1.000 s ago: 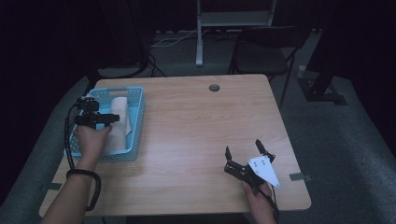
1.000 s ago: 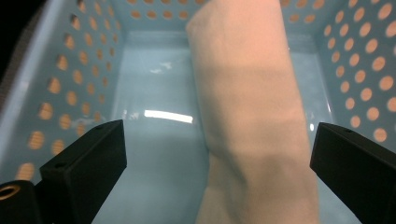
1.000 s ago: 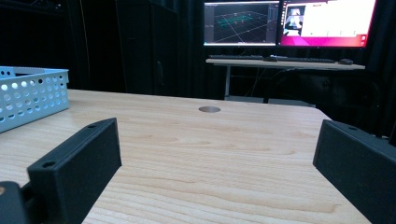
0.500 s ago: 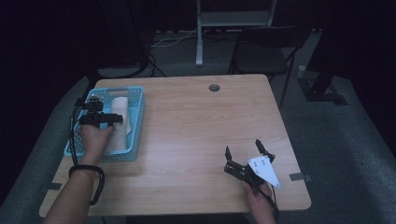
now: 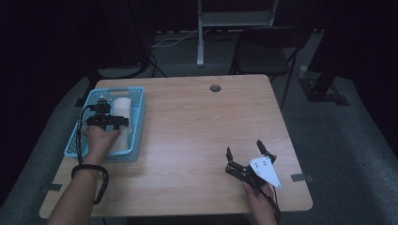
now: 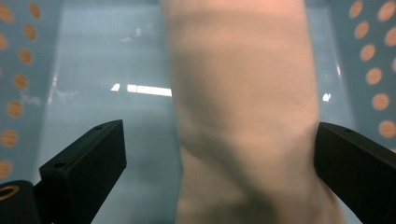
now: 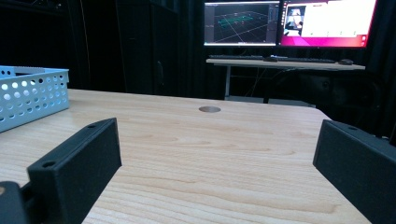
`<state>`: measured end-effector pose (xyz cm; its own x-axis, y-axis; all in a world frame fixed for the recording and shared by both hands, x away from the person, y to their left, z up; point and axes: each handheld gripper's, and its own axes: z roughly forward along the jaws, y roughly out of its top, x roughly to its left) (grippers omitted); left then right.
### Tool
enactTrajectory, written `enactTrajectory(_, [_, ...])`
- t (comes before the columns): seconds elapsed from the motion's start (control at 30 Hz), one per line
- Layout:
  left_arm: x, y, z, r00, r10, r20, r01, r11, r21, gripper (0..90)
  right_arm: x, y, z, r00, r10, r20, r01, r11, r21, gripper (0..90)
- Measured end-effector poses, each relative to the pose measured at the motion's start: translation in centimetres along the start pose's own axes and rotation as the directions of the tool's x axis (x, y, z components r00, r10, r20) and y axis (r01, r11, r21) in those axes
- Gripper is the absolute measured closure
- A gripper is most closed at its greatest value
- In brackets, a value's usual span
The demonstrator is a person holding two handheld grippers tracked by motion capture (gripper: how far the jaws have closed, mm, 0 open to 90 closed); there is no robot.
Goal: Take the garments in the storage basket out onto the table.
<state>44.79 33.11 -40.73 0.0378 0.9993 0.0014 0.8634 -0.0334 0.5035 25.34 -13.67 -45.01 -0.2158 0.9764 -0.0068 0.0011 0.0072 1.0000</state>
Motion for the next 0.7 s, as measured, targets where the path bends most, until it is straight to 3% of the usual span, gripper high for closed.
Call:
enactTrajectory(0.07, [-0.3,-0.1,0.9,0.9996,0.004,0.03,-0.007,0.9963,0.086,3.3,0.0,0.0,0.0,1.0,0.0,0.0,0.0,1.0,0.0,0.2])
enactTrajectory(0.1, [-0.3,-0.1,1.1,0.9987,-0.012,0.05,0.007,0.9936,0.113,3.3,0.0,0.0,0.0,1.0,0.0,0.0,0.0,1.0,0.0,0.2])
enactTrajectory(0.13, [-0.5,0.1,1.1,0.999,0.005,0.043,-0.01,0.9923,0.123,3.6,0.0,0.0,0.0,1.0,-0.001,0.0,0.001,1.0,0.0,0.2])
enactTrajectory(0.23, [-1.2,0.5,0.6,0.9959,0.055,0.071,-0.064,0.99,0.126,19.6,0.0,0.0,0.0,1.0,-0.002,-0.002,0.002,1.0,-0.001,0.2])
enactTrajectory(0.33, [-1.5,0.7,0.3,0.9956,0.035,0.087,-0.047,0.9887,0.142,42.6,0.0,0.0,0.0,1.0,-0.002,-0.003,0.002,1.0,-0.002,0.2])
enactTrajectory(0.4, [-1.5,0.7,0.2,0.9951,0.03,0.095,-0.043,0.9883,0.146,49.3,0.0,0.0,0.0,1.0,-0.002,-0.003,0.002,1.0,-0.002,0.2])
enactTrajectory(0.47, [-1.5,0.7,0.2,0.9948,0.023,0.099,-0.037,0.9884,0.147,53.1,0.0,0.0,0.0,1.0,-0.003,-0.004,0.003,1.0,-0.002,0.2])
enactTrajectory(0.7, [-1.3,0.9,0.1,0.9939,-0.013,0.11,-0.005,0.9877,0.156,53.8,0.0,0.0,0.0,1.0,-0.003,-0.004,0.003,1.0,-0.001,0.2])
